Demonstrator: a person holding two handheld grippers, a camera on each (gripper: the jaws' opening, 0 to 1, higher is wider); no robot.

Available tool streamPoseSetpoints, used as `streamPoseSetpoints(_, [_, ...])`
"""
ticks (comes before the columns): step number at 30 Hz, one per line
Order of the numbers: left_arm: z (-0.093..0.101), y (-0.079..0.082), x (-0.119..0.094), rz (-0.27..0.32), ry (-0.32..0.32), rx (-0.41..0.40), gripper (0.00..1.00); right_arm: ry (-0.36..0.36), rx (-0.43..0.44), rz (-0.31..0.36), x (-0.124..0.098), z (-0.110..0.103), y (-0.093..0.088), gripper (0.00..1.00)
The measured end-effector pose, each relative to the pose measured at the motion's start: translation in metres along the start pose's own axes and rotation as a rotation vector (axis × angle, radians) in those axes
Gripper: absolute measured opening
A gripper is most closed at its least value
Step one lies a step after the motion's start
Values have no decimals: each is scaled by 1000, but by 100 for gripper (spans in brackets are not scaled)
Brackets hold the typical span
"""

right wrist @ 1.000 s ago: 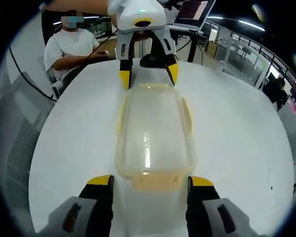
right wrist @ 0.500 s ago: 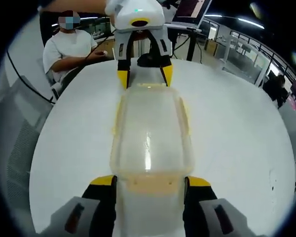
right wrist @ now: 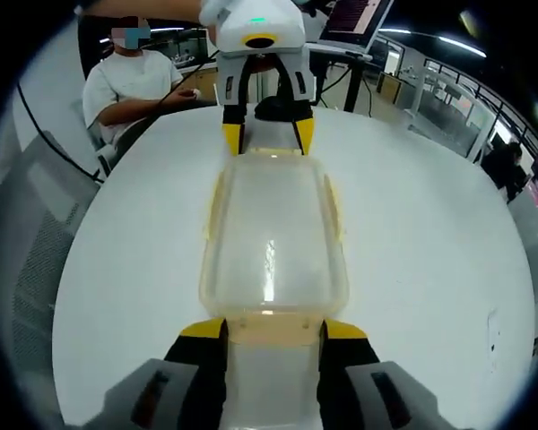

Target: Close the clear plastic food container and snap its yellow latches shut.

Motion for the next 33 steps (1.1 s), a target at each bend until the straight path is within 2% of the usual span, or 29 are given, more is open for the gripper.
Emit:
streamPoseSetpoints(2, [0, 0, 0, 2, 6, -11, 38, 0, -1, -2, 0, 0, 0, 38])
streamPoseSetpoints(20, [3, 3, 0, -37, 20, 0, 39, 8, -8, -20, 0, 0, 2, 37])
streamPoseSetpoints(27, [4, 1, 0, -39, 45, -35, 37, 0, 11, -38, 0, 0, 3, 35])
streamPoseSetpoints(30, [6, 6, -2, -68, 75, -23, 36, -3, 14, -42, 0, -1, 3, 35])
streamPoseSetpoints(33, [5, 7, -2, -85, 68, -25, 35, 1, 8, -39, -2, -2, 4, 34])
Point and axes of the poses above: the point that each gripper's makers call its tool centre point, and the gripper's own axes: x roughly forward along the fingers, z roughly to its right, y roughly out of its top, the point moved 8 cm from there along -x, roughly backward along the fingers, and after that the axes turned 9 degrees about y, right-handed, at the moved point
